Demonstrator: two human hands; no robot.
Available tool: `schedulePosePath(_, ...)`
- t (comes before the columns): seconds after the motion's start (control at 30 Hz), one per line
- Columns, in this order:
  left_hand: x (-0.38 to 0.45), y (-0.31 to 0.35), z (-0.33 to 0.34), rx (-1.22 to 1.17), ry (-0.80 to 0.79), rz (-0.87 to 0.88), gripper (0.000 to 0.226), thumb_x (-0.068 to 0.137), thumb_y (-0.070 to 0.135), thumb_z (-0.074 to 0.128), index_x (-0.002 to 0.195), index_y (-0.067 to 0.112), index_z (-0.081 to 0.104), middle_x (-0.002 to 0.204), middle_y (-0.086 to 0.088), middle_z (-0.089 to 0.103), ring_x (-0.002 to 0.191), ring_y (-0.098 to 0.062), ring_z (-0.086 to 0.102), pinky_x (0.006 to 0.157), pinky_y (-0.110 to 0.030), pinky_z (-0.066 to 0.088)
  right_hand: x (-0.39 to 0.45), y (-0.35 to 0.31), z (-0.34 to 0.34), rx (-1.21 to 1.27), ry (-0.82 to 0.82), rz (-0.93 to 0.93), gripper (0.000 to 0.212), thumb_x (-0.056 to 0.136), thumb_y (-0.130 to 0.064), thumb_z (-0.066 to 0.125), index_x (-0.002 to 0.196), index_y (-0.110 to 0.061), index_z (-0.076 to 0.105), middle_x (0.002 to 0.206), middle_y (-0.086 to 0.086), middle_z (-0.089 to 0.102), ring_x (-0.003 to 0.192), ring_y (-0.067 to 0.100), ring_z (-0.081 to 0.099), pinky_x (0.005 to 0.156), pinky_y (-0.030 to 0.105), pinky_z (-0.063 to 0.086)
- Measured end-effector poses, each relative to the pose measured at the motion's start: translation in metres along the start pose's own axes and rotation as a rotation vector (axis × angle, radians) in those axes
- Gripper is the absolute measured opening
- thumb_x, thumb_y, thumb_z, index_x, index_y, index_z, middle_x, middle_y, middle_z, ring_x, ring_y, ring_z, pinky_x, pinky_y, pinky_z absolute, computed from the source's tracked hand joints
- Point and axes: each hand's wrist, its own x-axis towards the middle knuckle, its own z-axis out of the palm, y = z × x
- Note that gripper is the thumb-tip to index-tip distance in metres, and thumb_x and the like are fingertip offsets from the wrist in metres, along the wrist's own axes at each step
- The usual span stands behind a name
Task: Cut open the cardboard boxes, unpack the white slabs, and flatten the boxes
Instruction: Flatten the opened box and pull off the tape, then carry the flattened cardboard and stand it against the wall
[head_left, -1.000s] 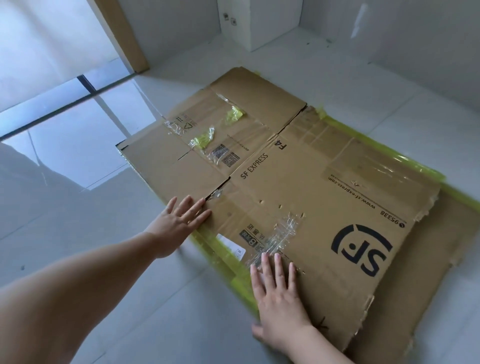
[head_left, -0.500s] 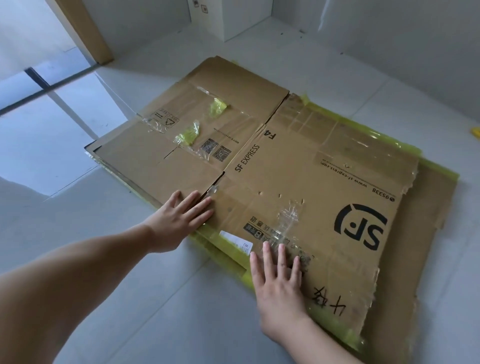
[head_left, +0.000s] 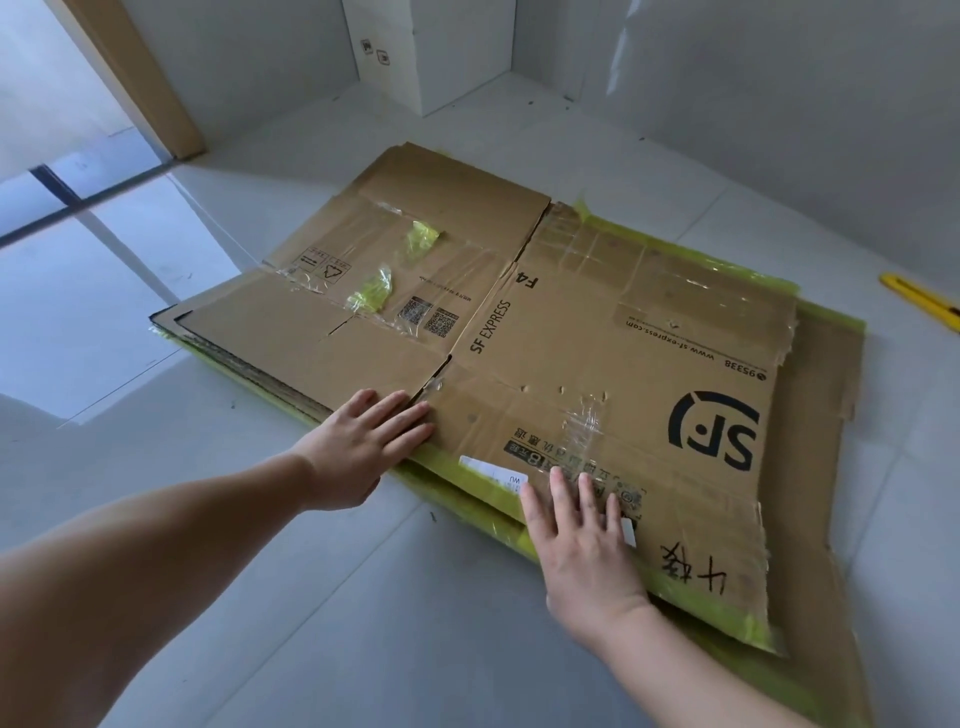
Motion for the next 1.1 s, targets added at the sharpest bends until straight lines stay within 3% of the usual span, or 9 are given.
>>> schedulePosePath(0.17,0.017,-0.009,-0.010,-0.036,0.134,-0.004,0.055,0.072,0.007,0.050,0.126,0.012,0.059,0.131,-0.011,0.057,0.115,-0.033,0.057,0.091,-0.045,0.047,-0.001,0.021,-0.023,0.007,0.023,-0.009,0.085,0.088,-0.008,0.039,0.149,-0.021,-0.018,0.158,0.017,-0.014,0.144,0.045,0.000,0.115,0.057,0.007)
schedulePosePath(0.37,0.051,-0.008,-0.037,-0.105,0.238,0.030,0.052,0.070,-0.003,0.068,0.120,0.012,0.063,0.118,-0.008,0.066,0.101,-0.028,0.065,0.077,-0.039,0.055,0.002,0.057,-0.044,-0.008,0.101,0.073,0.074,0.089,-0.003,0.041,0.151,-0.020,0.003,0.159,0.014,0.009,0.144,0.036,0.019,0.116,0.046,0.022)
schedulePosePath(0.43,0.062,-0.005,-0.045,-0.111,0.260,0.028,0.053,0.070,-0.004,0.068,0.121,0.011,0.063,0.117,-0.008,0.066,0.100,-0.027,0.066,0.076,-0.039,0.055,0.001,0.070,-0.051,-0.024,0.175,0.095,0.066,0.088,-0.001,0.041,0.147,-0.017,0.015,0.151,0.015,0.030,0.135,0.034,0.036,0.108,0.042,0.036)
schedulePosePath(0.5,0.071,-0.007,-0.053,-0.105,0.269,0.032,0.053,0.072,-0.002,0.068,0.122,0.011,0.062,0.117,-0.009,0.066,0.099,-0.028,0.066,0.078,-0.040,0.055,0.001,0.083,-0.059,-0.050,0.251,0.094,0.056,0.086,-0.003,0.045,0.138,-0.016,0.027,0.132,0.009,0.047,0.115,0.028,0.051,0.088,0.035,0.046)
schedulePosePath(0.63,0.086,-0.014,-0.072,-0.077,0.301,0.026,0.048,0.077,0.004,0.066,0.124,0.012,0.060,0.114,-0.008,0.067,0.096,-0.028,0.066,0.075,-0.039,0.055,-0.001,0.105,-0.087,-0.098,0.317,0.102,0.041,0.087,-0.009,0.050,0.125,-0.019,0.037,0.114,-0.001,0.058,0.097,0.022,0.059,0.065,0.030,0.041)
schedulePosePath(0.8,0.113,-0.026,-0.107,-0.026,0.259,-0.020,0.052,0.084,0.009,0.059,0.134,0.017,0.050,0.121,-0.004,0.063,0.104,-0.027,0.062,0.079,-0.039,0.053,-0.005,0.121,-0.134,-0.180,0.320,0.171,0.030,0.079,-0.005,0.049,0.103,-0.019,0.036,0.098,0.002,0.056,0.082,0.025,0.057,0.058,0.030,0.032)
schedulePosePath(0.9,0.135,-0.040,-0.142,0.002,0.192,-0.098,0.053,0.092,0.019,0.048,0.143,0.027,0.035,0.131,0.003,0.056,0.115,-0.022,0.054,0.084,-0.036,0.049,-0.002,0.136,-0.171,-0.160,0.364,0.193,0.037,0.082,-0.003,0.049,0.114,-0.016,0.035,0.091,0.001,0.041,0.072,0.027,0.050,0.055,0.032,0.032)
schedulePosePath(1.0,0.155,-0.060,-0.189,-0.011,0.175,-0.146,0.050,0.096,0.027,0.047,0.143,0.030,0.032,0.127,0.004,0.057,0.112,-0.022,0.054,0.083,-0.034,0.046,-0.003,0.154,-0.217,-0.184,0.456,0.169,0.050,0.087,-0.006,0.052,0.130,-0.017,0.029,0.096,0.003,0.037,0.076,0.032,0.059,0.053,0.032,0.031)
schedulePosePath(1.1,0.172,-0.078,-0.241,0.010,0.182,-0.180,0.047,0.096,0.031,0.045,0.142,0.032,0.032,0.121,0.002,0.061,0.107,-0.024,0.055,0.076,-0.033,0.043,-0.009,0.170,-0.268,-0.208,0.508,0.148,0.038,0.088,-0.006,0.051,0.120,-0.020,0.037,0.089,0.000,0.038,0.077,0.032,0.058,0.054,0.031,0.030)
